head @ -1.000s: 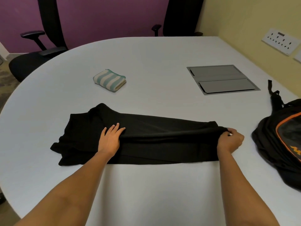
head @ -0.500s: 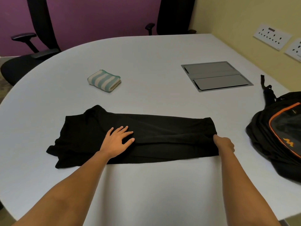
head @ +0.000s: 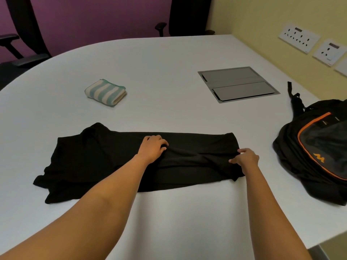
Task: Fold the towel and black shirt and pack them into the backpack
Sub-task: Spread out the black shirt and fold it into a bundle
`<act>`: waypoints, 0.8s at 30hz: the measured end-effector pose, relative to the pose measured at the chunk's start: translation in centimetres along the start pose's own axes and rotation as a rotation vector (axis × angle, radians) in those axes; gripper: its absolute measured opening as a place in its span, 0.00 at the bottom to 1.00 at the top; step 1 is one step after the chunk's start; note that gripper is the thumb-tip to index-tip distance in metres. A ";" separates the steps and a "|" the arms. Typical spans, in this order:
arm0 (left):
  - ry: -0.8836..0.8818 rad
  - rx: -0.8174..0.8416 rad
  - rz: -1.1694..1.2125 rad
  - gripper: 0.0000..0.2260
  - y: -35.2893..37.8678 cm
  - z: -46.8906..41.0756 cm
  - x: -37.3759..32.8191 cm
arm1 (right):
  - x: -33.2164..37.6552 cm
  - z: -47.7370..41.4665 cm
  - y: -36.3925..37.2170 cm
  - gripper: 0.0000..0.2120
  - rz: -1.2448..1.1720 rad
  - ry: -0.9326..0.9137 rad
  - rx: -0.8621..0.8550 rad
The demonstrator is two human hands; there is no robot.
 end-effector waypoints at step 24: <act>-0.430 -0.109 0.021 0.23 4.3 4.6 7.0 | -0.8 -1.6 6.1 0.26 0.872 -0.369 -0.057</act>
Point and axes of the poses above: each hand's wrist, its own z-axis away from the middle knuckle, its own y-axis out of the palm, x = y × z, the point moved 4 cm from there along -z, towards the middle knuckle, and after that the axes turned 12 degrees about x, right-handed, at the moved point
